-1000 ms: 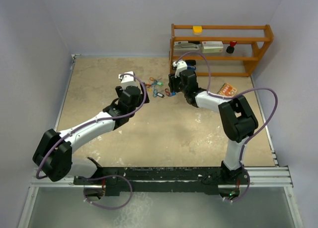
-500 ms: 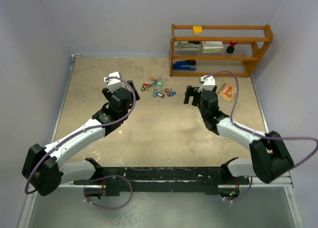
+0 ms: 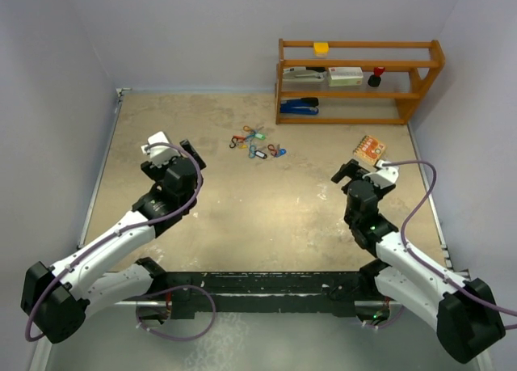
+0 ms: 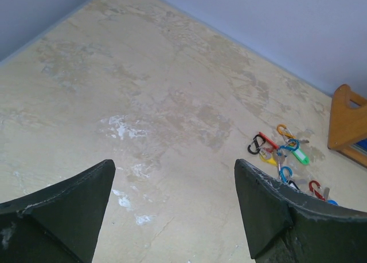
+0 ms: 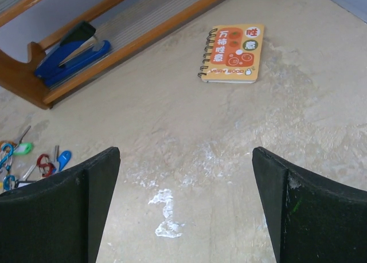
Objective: Put the keys on the keyring
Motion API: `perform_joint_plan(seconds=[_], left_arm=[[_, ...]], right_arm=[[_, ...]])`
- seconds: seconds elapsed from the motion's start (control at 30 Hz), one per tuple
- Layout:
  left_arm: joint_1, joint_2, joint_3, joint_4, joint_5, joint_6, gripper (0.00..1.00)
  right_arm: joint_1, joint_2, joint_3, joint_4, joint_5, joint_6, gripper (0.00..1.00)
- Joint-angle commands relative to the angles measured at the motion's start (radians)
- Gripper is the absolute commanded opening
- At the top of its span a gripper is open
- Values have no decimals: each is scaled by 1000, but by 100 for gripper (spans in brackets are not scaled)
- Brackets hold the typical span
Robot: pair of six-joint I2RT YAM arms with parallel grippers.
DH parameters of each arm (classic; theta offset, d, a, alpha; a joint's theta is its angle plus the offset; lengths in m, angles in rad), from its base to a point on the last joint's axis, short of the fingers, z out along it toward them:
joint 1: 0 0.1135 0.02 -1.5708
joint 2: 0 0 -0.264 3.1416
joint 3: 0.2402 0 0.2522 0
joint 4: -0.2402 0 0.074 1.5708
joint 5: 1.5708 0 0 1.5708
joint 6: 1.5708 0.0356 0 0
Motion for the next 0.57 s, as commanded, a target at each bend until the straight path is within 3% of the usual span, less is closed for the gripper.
perform_joint_plan(seconds=[0.0, 0.53], left_arm=[[5, -25, -41, 11, -23, -19, 82], [5, -24, -73, 147, 16, 13, 83]], right_arm=[[-2, -14, -1, -7, 90, 54, 100], [-1, -4, -31, 74, 67, 40, 100]])
